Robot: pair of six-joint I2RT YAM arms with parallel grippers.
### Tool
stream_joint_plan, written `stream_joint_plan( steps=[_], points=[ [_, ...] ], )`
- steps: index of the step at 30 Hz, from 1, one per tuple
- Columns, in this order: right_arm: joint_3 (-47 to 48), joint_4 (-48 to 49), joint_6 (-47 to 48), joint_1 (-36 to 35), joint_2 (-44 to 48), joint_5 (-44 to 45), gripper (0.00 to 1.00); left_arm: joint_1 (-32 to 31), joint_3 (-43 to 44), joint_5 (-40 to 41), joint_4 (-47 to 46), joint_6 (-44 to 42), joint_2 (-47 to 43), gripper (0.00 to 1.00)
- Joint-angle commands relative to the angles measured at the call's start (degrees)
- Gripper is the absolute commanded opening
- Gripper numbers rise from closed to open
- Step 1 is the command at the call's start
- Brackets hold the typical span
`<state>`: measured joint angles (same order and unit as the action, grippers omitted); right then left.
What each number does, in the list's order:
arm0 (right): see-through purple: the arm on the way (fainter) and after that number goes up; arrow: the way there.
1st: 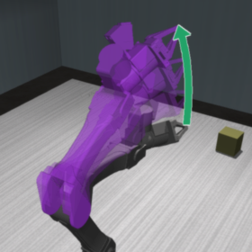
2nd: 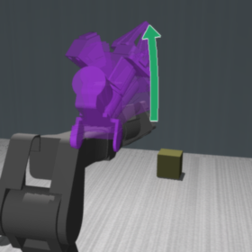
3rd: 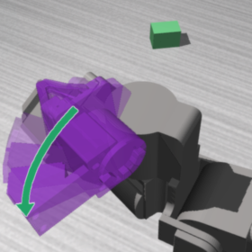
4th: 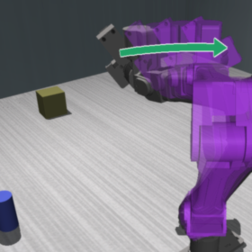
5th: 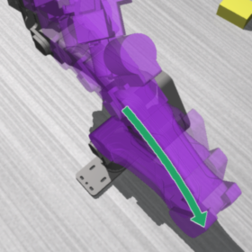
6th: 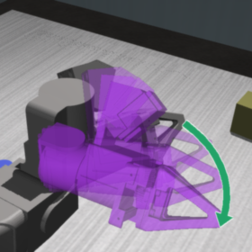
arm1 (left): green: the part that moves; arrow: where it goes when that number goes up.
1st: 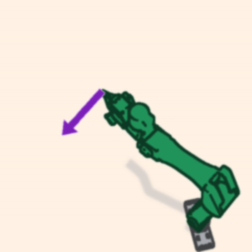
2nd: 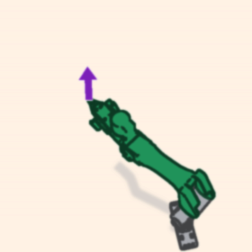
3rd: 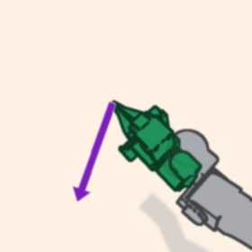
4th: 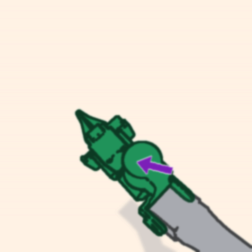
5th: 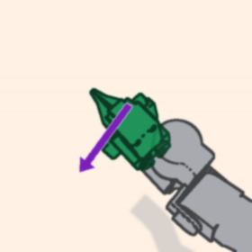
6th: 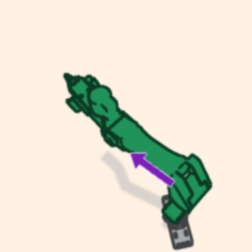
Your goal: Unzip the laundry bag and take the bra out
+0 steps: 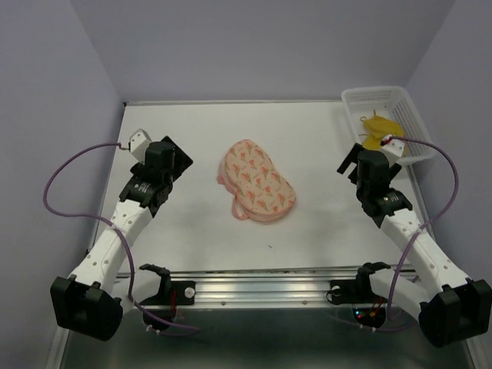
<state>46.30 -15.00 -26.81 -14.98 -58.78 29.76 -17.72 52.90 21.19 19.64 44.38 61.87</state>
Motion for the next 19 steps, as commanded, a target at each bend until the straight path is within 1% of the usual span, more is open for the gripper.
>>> stream_joint_plan(
  steps=[1, 4, 6, 8, 19],
  points=[
    [-4.1, 0.4, -4.6, 1.0, 5.0, 15.4, 1.0, 1.6, -1.0, 9.5, 4.5, 2.4, -5.3, 0.99],
    [-4.6, -1.8, -5.6, 1.0, 6.0, 16.5, 1.0, 2.0, -2.1, 10.4, 4.8, 2.8, -7.2, 0.99],
    [-4.8, -2.0, -5.7, 1.0, 6.5, 16.1, 1.0, 2.1, -2.5, 10.4, 4.3, 2.3, -8.4, 0.99],
    [-5.3, -1.7, -6.1, 1.0, 7.2, 17.8, 1.0, 2.2, -2.6, 10.6, 4.2, 2.1, -9.0, 0.99],
    [-6.0, -1.3, -5.7, 1.0, 8.2, 18.4, 1.0, 2.2, -3.9, 9.5, 3.2, 2.0, -8.9, 0.99]
  ],
)
